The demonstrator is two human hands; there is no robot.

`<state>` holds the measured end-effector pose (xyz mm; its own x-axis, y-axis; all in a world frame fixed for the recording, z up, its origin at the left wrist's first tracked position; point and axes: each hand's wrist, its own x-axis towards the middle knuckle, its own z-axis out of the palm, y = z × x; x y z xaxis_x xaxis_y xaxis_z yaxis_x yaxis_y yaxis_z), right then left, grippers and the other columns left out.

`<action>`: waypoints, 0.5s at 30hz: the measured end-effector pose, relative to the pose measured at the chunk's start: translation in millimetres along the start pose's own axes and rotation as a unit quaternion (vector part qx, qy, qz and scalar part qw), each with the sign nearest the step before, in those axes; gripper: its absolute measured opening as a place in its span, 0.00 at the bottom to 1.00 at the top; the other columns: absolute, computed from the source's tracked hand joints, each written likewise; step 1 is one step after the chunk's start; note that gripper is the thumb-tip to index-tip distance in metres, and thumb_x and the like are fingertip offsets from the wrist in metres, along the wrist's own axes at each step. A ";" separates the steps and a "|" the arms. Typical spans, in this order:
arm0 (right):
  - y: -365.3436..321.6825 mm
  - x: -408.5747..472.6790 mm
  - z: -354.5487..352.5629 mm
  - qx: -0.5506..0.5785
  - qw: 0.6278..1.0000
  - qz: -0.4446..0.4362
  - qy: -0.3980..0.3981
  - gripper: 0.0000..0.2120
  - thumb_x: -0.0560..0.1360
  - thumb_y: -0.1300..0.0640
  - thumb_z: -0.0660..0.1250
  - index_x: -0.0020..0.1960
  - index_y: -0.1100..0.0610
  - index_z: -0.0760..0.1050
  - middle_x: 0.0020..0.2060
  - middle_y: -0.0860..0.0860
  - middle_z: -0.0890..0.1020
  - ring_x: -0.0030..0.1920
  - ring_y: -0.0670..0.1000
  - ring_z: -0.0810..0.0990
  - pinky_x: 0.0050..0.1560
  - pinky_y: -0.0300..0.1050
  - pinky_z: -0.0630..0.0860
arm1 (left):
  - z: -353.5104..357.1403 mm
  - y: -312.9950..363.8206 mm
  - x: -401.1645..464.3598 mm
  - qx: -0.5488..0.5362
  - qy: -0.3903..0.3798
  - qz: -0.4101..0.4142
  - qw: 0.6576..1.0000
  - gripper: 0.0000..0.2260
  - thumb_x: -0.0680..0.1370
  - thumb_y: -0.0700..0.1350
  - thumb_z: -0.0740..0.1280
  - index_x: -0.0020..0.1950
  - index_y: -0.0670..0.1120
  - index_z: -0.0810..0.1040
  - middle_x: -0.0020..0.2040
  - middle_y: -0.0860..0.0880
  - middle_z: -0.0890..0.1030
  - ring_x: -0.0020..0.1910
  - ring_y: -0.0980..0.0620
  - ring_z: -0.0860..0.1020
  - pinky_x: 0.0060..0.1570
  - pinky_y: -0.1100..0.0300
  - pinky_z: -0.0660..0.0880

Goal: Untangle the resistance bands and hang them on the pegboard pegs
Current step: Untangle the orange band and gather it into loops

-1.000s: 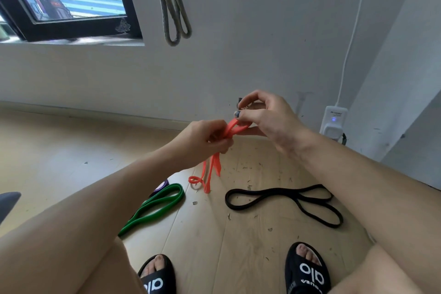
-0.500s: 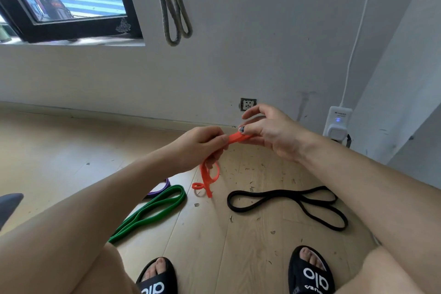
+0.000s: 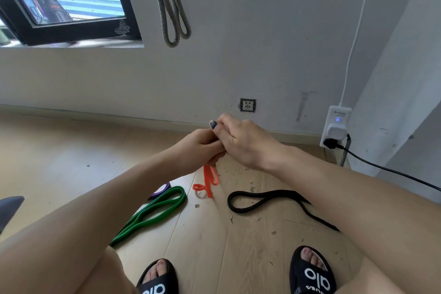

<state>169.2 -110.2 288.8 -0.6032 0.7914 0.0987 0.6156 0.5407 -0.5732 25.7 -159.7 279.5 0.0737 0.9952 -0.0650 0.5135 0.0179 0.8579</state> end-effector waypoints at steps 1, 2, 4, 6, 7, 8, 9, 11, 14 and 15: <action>1.2 0.9 0.0 -0.022 1.000 0.007 0.009 0.20 0.85 0.39 0.49 0.51 0.52 0.70 0.42 0.53 0.82 0.45 0.57 0.80 0.45 0.52 0.74 | -1.2 -1.5 1.1 -0.010 -0.003 0.001 1.000 0.13 0.84 0.40 0.60 0.44 0.35 0.76 0.29 0.52 0.74 0.28 0.57 0.71 0.30 0.69 0.68; 0.9 1.7 -0.8 -0.046 0.999 0.010 0.022 0.20 0.84 0.38 0.50 0.49 0.52 0.70 0.42 0.52 0.82 0.45 0.57 0.79 0.45 0.51 0.73 | -2.4 -2.0 2.1 -0.017 -0.008 0.001 1.000 0.13 0.85 0.42 0.61 0.47 0.33 0.77 0.31 0.52 0.75 0.31 0.56 0.72 0.34 0.67 0.70; -0.4 4.0 -5.4 -0.063 0.997 0.018 0.043 0.19 0.84 0.38 0.52 0.50 0.51 0.72 0.42 0.49 0.83 0.45 0.55 0.79 0.47 0.51 0.73 | -5.1 -3.8 3.5 -0.023 -0.022 0.002 0.999 0.14 0.85 0.45 0.60 0.53 0.35 0.79 0.36 0.50 0.78 0.36 0.55 0.75 0.40 0.63 0.73; 2.1 6.8 -15.4 -0.043 0.996 0.044 0.065 0.17 0.83 0.38 0.56 0.51 0.49 0.74 0.41 0.46 0.83 0.44 0.52 0.80 0.44 0.48 0.73 | -9.3 -8.8 4.0 0.001 -0.045 -0.001 0.999 0.17 0.86 0.49 0.59 0.52 0.38 0.80 0.40 0.48 0.79 0.39 0.53 0.76 0.46 0.59 0.74; 6.7 8.4 -21.6 -0.032 0.994 0.061 0.080 0.16 0.83 0.38 0.57 0.51 0.49 0.74 0.40 0.46 0.82 0.42 0.50 0.80 0.41 0.46 0.72 | -12.6 -12.5 3.1 0.026 -0.052 -0.008 0.998 0.19 0.86 0.51 0.58 0.49 0.40 0.80 0.39 0.49 0.79 0.39 0.53 0.76 0.48 0.57 0.73; 13.4 9.2 -28.0 -0.027 0.992 0.076 0.094 0.15 0.82 0.39 0.59 0.51 0.49 0.74 0.39 0.45 0.81 0.41 0.50 0.80 0.39 0.45 0.71 | -16.2 -15.8 1.8 0.045 -0.055 -0.015 0.997 0.19 0.86 0.52 0.57 0.45 0.42 0.79 0.37 0.50 0.77 0.38 0.53 0.75 0.47 0.57 0.72; 22.0 10.0 -33.3 -0.030 0.990 0.092 0.103 0.14 0.82 0.40 0.61 0.51 0.50 0.75 0.39 0.45 0.81 0.41 0.50 0.80 0.38 0.45 0.70 | -19.4 -18.4 1.1 0.054 -0.053 -0.020 0.997 0.19 0.86 0.52 0.57 0.43 0.44 0.78 0.36 0.51 0.76 0.37 0.53 0.74 0.45 0.58 0.71; 40.2 9.6 -37.7 -0.062 0.986 0.123 0.098 0.13 0.82 0.41 0.62 0.52 0.50 0.76 0.42 0.46 0.81 0.44 0.52 0.79 0.39 0.45 0.68 | -21.6 -18.5 1.1 0.051 -0.045 -0.024 0.997 0.17 0.86 0.50 0.57 0.43 0.45 0.78 0.35 0.50 0.73 0.35 0.53 0.71 0.40 0.60 0.69; 55.0 8.7 -26.8 -0.132 0.979 0.145 0.048 0.14 0.84 0.43 0.58 0.51 0.52 0.76 0.42 0.48 0.81 0.46 0.55 0.79 0.41 0.46 0.68 | -14.7 -12.3 2.5 0.033 -0.050 -0.032 0.998 0.16 0.86 0.47 0.58 0.43 0.43 0.78 0.33 0.51 0.72 0.32 0.55 0.69 0.34 0.65 0.67; 54.3 8.8 -22.0 -0.130 0.981 0.140 0.035 0.14 0.84 0.45 0.57 0.52 0.52 0.76 0.42 0.49 0.80 0.47 0.56 0.79 0.42 0.47 0.67 | -11.7 -11.0 2.5 0.028 -0.054 -0.031 0.998 0.16 0.86 0.47 0.58 0.43 0.43 0.78 0.33 0.52 0.71 0.31 0.56 0.68 0.33 0.66 0.66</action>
<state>208.5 -67.6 276.4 -0.3608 0.9322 0.0281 0.8666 0.3462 -0.3594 10.2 -156.2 275.9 0.1295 0.9761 -0.1744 0.5661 0.0716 0.8213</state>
